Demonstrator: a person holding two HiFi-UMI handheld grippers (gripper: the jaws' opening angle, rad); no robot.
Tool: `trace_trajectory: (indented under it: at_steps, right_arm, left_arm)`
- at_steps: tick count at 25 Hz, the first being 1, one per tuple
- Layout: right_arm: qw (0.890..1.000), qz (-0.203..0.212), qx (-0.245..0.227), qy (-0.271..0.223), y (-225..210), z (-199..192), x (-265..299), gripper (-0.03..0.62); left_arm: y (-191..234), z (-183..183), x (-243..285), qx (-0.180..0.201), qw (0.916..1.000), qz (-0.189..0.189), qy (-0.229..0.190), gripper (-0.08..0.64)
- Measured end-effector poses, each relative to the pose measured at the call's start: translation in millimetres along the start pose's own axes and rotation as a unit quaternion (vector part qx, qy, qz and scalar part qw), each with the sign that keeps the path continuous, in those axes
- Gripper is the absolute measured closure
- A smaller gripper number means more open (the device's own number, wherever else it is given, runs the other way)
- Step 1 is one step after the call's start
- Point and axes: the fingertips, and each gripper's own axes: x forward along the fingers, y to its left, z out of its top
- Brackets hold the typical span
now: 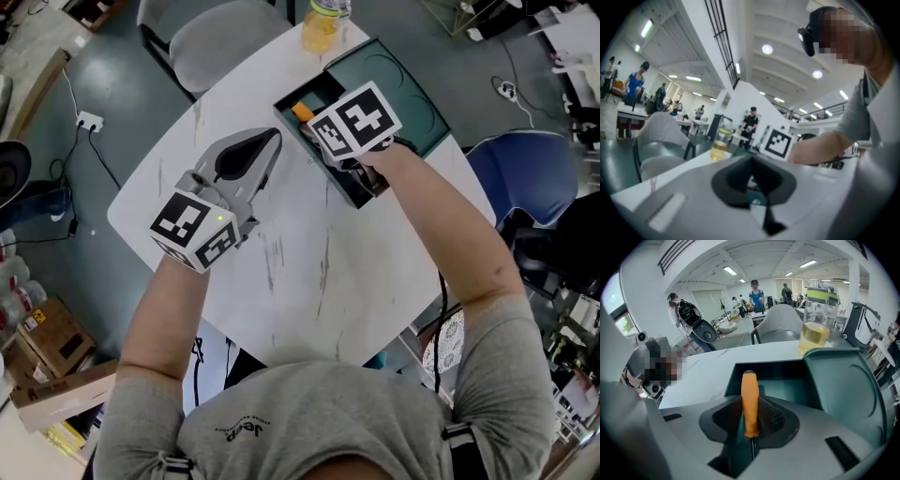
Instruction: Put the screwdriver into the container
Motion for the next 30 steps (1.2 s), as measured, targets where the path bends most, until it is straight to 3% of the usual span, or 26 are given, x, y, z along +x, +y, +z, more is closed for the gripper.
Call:
trace_trajectory:
  at_steps: [7, 30]
  right_arm:
    - [1.0, 0.001, 0.004, -0.016, 1, 1, -5, 0.457]
    - [0.998, -0.024, 0.002, -0.062, 12, 24, -59, 0.483]
  left_arm:
    - [-6, 1, -2, 0.002, 1.0, -0.003, 0.0, 0.558]
    - [-24, 35, -22, 0.016, 0.9996, -0.005, -0.02, 0.558]
